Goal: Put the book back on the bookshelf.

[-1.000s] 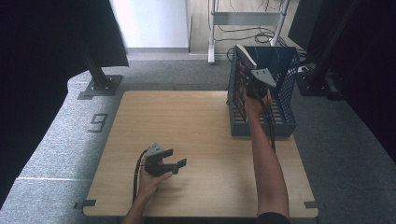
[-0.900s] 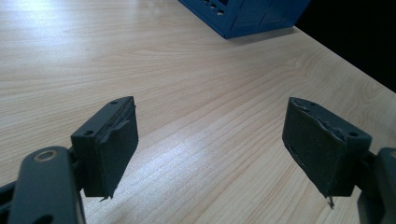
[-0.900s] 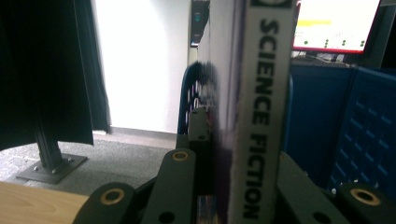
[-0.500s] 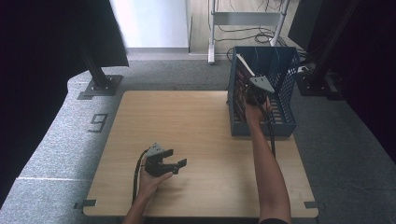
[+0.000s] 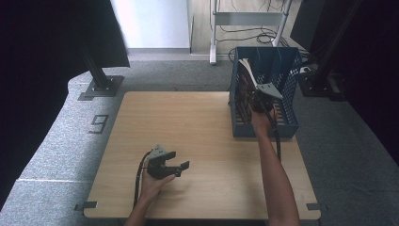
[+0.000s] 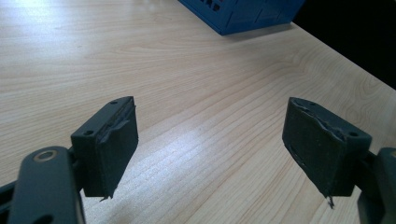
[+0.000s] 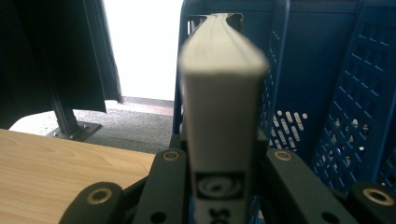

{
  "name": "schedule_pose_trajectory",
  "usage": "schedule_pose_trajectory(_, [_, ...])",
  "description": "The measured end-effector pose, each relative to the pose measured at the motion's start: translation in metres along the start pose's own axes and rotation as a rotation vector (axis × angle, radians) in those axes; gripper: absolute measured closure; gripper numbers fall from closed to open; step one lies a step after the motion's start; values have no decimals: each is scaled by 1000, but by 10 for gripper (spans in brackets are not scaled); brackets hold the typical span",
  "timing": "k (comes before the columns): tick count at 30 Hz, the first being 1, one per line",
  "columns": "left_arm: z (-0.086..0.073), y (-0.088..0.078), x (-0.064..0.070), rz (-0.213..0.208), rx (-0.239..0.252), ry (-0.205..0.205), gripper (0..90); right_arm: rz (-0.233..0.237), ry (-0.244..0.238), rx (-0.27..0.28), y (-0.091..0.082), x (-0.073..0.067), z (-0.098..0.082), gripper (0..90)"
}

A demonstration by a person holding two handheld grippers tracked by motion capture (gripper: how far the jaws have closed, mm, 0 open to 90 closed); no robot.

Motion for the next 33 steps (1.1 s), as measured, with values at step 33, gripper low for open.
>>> schedule_pose_trajectory(33, [0,-3,-6,9,14,-13,183,-125,2,33,40,4,15,816])
Point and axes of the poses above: each handheld gripper's, and its own axes: y roughly forward along the jaws, z roughly out of its top, x roughly to its right, the point moved 4 cm from there along y, roughly forward along the jaws
